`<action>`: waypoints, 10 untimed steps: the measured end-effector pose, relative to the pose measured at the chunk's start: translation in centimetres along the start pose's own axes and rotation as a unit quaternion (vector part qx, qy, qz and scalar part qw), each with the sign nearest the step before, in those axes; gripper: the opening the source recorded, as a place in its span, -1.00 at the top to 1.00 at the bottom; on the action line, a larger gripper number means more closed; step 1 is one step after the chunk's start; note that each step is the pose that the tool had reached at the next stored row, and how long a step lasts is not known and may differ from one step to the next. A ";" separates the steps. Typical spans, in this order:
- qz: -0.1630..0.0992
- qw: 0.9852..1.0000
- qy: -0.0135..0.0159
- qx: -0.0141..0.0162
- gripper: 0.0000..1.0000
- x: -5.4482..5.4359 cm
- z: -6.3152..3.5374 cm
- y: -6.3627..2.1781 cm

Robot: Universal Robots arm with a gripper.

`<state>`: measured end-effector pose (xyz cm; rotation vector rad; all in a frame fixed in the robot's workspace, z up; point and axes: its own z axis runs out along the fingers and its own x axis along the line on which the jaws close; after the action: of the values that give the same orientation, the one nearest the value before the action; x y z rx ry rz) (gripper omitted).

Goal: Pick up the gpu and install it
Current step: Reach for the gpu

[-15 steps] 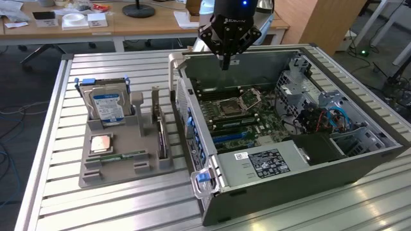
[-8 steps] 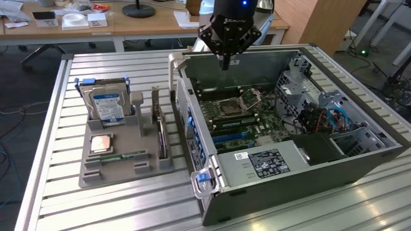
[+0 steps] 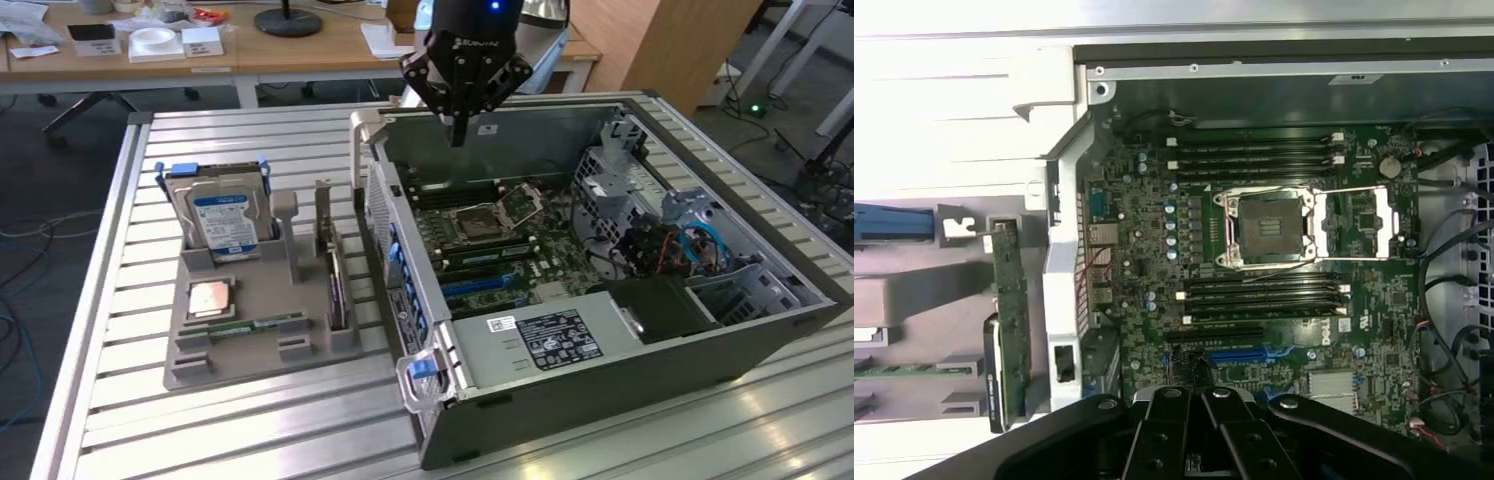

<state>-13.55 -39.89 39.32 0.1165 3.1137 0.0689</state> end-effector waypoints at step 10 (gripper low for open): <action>0.000 1.000 0.000 0.000 0.79 2.7 -0.06 -0.20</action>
<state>-16.23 -39.89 39.32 0.1167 3.1137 0.0689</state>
